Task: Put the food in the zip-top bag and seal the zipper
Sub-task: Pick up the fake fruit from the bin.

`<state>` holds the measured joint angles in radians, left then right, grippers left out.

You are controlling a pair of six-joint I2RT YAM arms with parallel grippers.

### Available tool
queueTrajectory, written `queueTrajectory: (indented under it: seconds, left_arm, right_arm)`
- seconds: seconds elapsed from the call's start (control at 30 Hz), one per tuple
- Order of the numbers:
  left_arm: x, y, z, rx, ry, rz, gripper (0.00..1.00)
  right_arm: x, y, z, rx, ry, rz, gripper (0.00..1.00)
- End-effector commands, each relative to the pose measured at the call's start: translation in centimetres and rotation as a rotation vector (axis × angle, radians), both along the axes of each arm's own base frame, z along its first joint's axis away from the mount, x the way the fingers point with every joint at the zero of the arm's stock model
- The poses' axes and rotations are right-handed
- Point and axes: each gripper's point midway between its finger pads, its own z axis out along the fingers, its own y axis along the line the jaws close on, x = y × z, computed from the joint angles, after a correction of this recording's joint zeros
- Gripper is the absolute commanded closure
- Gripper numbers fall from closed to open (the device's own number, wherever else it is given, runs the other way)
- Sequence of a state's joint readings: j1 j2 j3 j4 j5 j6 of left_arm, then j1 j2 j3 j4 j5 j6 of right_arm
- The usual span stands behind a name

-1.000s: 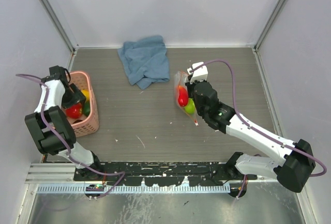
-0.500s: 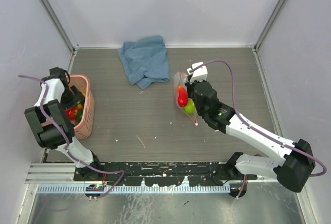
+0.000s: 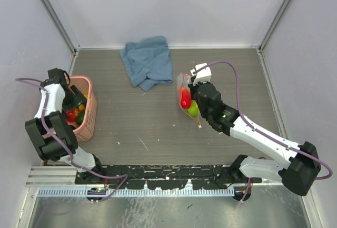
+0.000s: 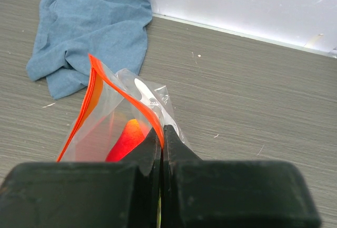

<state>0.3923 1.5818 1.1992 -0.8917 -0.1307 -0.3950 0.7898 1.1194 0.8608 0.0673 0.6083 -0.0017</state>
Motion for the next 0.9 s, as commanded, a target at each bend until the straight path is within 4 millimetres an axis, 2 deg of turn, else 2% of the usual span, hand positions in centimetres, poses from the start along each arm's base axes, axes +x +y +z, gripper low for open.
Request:
queueTrajectory:
  seconds: [0.0,0.1,0.2,0.53,0.7,0.87]
  left_arm:
    - [1.0,0.4,3.7,0.088,-0.155,-0.006,0.16]
    - [0.9,1.8,4.9,0.173,-0.179,0.027,0.13]
    - [0.9,2.4,4.9,0.201,-0.154,0.028,0.08]
    - [1.9,4.2,1.1,0.24,0.0,-0.038,0.0]
    - [2.0,4.4,-0.6,0.248,0.038,-0.056,0.02]
    - [2.2,4.3,-1.3,0.248,0.042,-0.07,0.02]
  right_arm:
    - [0.3,0.2,1.9,0.055,-0.048,-0.005,1.0]
    - [0.3,0.1,1.9,0.056,-0.048,-0.006,1.0]
    - [0.4,0.2,1.8,0.054,-0.047,-0.006,1.0]
    - [0.5,0.6,1.3,0.047,-0.035,0.005,1.0]
    - [0.4,0.6,1.4,0.049,-0.036,0.007,1.0]
    - [0.5,0.7,1.2,0.045,-0.032,0.008,1.0]
